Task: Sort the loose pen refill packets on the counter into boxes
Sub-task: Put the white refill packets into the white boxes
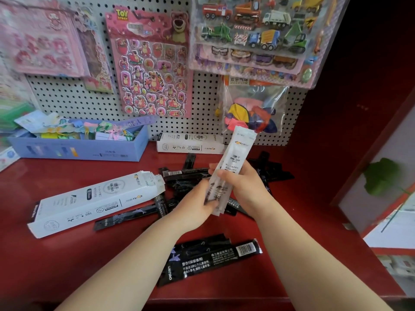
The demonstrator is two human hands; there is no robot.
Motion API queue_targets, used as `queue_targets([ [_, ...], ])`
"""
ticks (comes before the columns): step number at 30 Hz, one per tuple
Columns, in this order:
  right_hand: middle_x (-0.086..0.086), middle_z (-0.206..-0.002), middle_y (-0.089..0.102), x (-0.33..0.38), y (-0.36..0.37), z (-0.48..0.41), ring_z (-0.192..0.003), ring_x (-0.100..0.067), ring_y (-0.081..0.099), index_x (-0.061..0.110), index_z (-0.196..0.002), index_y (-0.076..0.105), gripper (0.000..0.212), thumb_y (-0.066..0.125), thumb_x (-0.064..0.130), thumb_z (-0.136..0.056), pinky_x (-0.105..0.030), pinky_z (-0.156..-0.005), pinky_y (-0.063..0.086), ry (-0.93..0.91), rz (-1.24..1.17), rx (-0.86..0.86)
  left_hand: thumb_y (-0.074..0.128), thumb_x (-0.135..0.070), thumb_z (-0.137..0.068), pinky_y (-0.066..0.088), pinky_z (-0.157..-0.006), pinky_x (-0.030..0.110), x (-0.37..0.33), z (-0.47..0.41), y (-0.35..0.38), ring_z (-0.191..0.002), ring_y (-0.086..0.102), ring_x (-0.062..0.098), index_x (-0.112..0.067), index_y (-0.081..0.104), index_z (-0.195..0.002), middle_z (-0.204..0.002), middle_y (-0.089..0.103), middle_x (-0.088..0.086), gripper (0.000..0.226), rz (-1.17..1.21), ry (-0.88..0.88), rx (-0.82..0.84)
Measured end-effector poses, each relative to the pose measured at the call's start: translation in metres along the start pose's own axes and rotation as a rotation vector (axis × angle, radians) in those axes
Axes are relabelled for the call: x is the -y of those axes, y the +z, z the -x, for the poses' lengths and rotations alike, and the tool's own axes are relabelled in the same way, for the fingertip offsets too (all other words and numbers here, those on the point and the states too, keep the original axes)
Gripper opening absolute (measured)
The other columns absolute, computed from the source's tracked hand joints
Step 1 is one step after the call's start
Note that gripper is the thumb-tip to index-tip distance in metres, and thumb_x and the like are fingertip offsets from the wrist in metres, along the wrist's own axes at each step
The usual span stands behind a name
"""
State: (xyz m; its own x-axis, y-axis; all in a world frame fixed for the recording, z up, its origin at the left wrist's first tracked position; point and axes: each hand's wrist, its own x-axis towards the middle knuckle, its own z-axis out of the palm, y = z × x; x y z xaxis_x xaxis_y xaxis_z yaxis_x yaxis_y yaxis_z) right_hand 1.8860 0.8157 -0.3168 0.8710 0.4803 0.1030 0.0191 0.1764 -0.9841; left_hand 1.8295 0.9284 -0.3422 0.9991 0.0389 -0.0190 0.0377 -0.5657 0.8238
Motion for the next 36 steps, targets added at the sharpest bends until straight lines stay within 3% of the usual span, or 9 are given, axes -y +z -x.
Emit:
queue_targets([
  [2, -0.001, -0.093, 0.067, 0.003, -0.002, -0.002, -0.086, -0.013, 0.064, 0.018, -0.089, 0.059, 0.023, 0.052, -0.003, -0.084, -0.026, -0.077, 0.055, 0.033, 0.01, 0.051, 0.046, -0.016, -0.092, 0.038, -0.07, 0.013, 0.001, 0.001, -0.001, -0.09, 0.049, 0.009, -0.013, 0.038, -0.121, -0.101, 0.05, -0.004, 0.031, -0.029, -0.011, 0.009],
  [5, -0.002, -0.093, 0.067, 0.005, -0.001, -0.004, -0.089, -0.014, 0.064, 0.014, -0.085, 0.062, 0.023, 0.049, -0.005, -0.085, -0.033, -0.083, 0.054, 0.064, 0.028, 0.087, 0.047, -0.018, -0.091, 0.04, -0.08, 0.025, 0.0, 0.003, -0.005, -0.097, 0.051, 0.015, -0.013, 0.038, -0.122, -0.105, 0.052, -0.001, 0.032, -0.036, -0.033, 0.053],
  [8, 0.001, -0.075, 0.071, 0.005, 0.005, -0.003, -0.08, -0.013, 0.067, 0.011, -0.076, 0.061, 0.029, 0.043, -0.009, -0.085, -0.028, -0.073, 0.058, 0.06, -0.091, 0.021, 0.053, -0.024, -0.088, 0.032, -0.089, 0.021, 0.0, 0.009, -0.013, -0.105, 0.044, 0.006, -0.019, 0.032, -0.131, -0.111, 0.045, -0.011, 0.049, -0.041, -0.028, 0.079],
  [11, 0.004, -0.058, 0.068, 0.004, 0.008, -0.004, -0.066, -0.01, 0.068, 0.012, -0.082, 0.054, 0.026, 0.04, -0.01, -0.086, -0.026, -0.069, 0.058, 0.018, -0.175, -0.067, 0.06, -0.027, -0.083, 0.03, -0.096, 0.019, 0.007, 0.019, -0.036, -0.108, 0.041, 0.004, -0.02, 0.035, -0.133, -0.116, 0.044, -0.01, 0.056, -0.107, 0.025, -0.117],
  [14, 0.004, -0.056, 0.066, 0.007, 0.011, -0.004, -0.064, -0.01, 0.068, 0.013, -0.085, 0.051, 0.025, 0.039, -0.009, -0.087, -0.025, -0.066, 0.055, -0.006, -0.221, -0.083, 0.061, -0.031, -0.082, 0.026, -0.104, 0.026, 0.018, 0.03, -0.073, -0.119, 0.039, 0.011, -0.022, 0.044, -0.128, -0.128, 0.046, -0.005, 0.05, -0.365, 0.037, -0.329],
  [19, 0.002, -0.056, 0.067, 0.011, 0.024, -0.002, -0.062, -0.01, 0.067, 0.012, -0.08, 0.052, 0.027, 0.037, -0.007, -0.09, -0.033, -0.082, 0.053, -0.043, -0.307, -0.08, 0.066, -0.049, -0.073, 0.016, -0.113, 0.034, 0.039, 0.032, -0.119, -0.139, 0.019, 0.022, -0.023, 0.02, -0.142, -0.152, 0.021, 0.001, 0.087, -0.695, -0.273, -0.182],
  [24, 0.003, -0.058, 0.068, 0.018, 0.034, -0.001, -0.068, -0.013, 0.067, 0.013, -0.084, 0.051, 0.023, 0.038, -0.006, -0.091, -0.031, -0.08, 0.055, -0.036, -0.384, -0.078, 0.068, -0.045, -0.072, 0.023, -0.111, 0.033, 0.051, 0.03, -0.122, -0.139, 0.026, 0.022, -0.018, 0.017, -0.143, -0.152, 0.024, 0.003, 0.091, -0.694, -0.364, -0.098],
  [32, 0.0, -0.058, 0.07, 0.03, 0.047, -0.003, -0.061, -0.012, 0.07, 0.011, -0.089, 0.05, 0.016, 0.042, -0.003, -0.091, -0.03, -0.076, 0.053, 0.048, -0.715, -0.18, 0.075, -0.034, -0.068, 0.037, -0.098, 0.031, 0.018, 0.048, -0.116, -0.122, 0.043, 0.019, -0.028, 0.034, -0.134, -0.137, 0.045, -0.003, 0.078, -0.549, -0.147, -0.166],
  [36, -0.009, -0.079, 0.065, 0.033, 0.055, -0.003, -0.078, -0.018, 0.065, 0.009, -0.09, 0.05, 0.016, 0.042, -0.004, -0.09, -0.032, -0.081, 0.051, 0.081, -0.818, -0.246, 0.076, -0.032, -0.067, 0.035, -0.087, 0.026, 0.005, 0.052, -0.107, -0.118, 0.043, 0.014, -0.029, 0.037, -0.132, -0.132, 0.047, -0.007, 0.075, -0.531, -0.07, -0.161],
])
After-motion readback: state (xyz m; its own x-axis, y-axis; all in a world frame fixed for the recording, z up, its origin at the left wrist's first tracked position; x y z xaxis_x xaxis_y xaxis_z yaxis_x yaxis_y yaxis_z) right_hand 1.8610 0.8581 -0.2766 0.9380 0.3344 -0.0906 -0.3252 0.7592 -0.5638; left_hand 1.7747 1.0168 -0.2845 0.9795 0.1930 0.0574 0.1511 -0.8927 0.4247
